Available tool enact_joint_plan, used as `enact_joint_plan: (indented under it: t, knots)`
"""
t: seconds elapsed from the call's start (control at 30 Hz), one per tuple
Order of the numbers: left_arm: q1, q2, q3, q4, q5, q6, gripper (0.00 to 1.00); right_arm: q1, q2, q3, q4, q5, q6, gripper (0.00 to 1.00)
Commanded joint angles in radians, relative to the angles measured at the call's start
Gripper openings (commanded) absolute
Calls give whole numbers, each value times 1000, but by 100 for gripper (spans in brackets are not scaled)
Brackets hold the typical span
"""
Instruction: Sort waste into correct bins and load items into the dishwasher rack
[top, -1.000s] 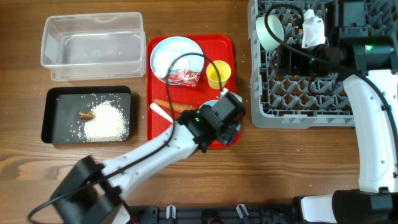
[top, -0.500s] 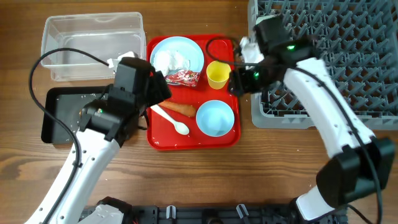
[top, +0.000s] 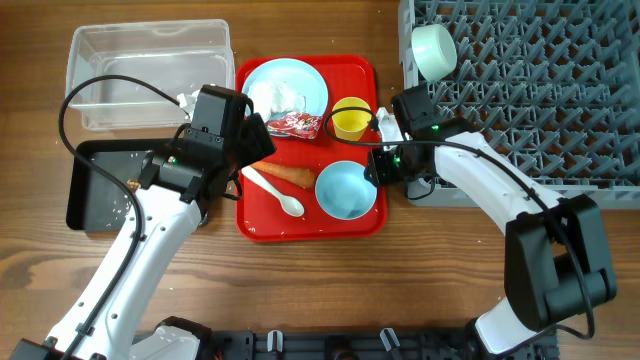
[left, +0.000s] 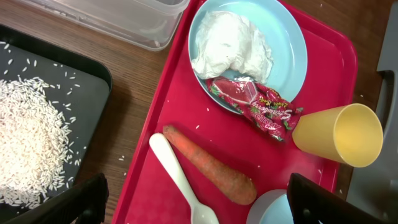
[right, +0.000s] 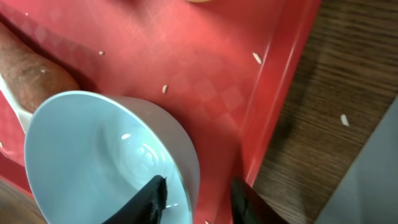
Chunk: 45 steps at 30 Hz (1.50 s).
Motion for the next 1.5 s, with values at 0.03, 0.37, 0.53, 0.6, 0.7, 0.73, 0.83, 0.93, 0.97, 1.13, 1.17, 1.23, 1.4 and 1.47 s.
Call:
enact_joint_plan:
  t: [0.03, 0.37, 0.53, 0.6, 0.7, 0.73, 0.83, 0.93, 0.97, 1.13, 1.17, 1.23, 1.4, 1.47]
  knots:
    - [6, 3, 6, 2, -6, -11, 91, 4, 14, -37, 0, -13, 5, 25]
    - [6, 5, 6, 1, -6, -11, 91, 31, 14, -38, -4, -68, 4, 24]
    - [6, 12, 6, 1, -6, -11, 91, 68, 15, -38, 6, 51, 58, 24]
    - [6, 15, 6, 1, -6, -11, 91, 68, 15, -38, 5, 84, 73, 22]
    - [6, 15, 6, 2, -6, -11, 93, 68, 15, -38, 6, 91, 79, 10]
    - [6, 15, 6, 2, -6, -11, 95, 68, 15, -38, 6, 90, 79, 4]
    - [6, 15, 6, 2, -6, -11, 100, 68, 14, -37, 9, 89, 79, 5]
    - [6, 15, 6, 2, -6, -11, 100, 68, -5, -24, -2, 85, 82, 4]
    - [6, 15, 6, 2, -6, -10, 100, 68, -41, -6, -21, 87, 77, 4]
    - [6, 15, 6, 2, -6, -10, 100, 68, -295, 124, -127, 275, 76, 4]
    - [6, 15, 6, 2, -6, -10, 100, 68, -359, 145, -137, 355, 76, 4]
    - [6, 15, 6, 2, -6, -10, 100, 68, -451, 164, -137, 511, 77, 4]
    - [6, 15, 6, 2, -6, -10, 100, 68, -599, 167, -165, 1117, 236, 4]
    - [6, 15, 6, 2, -6, -10, 100, 68, -591, 166, -120, 1258, 236, 4]
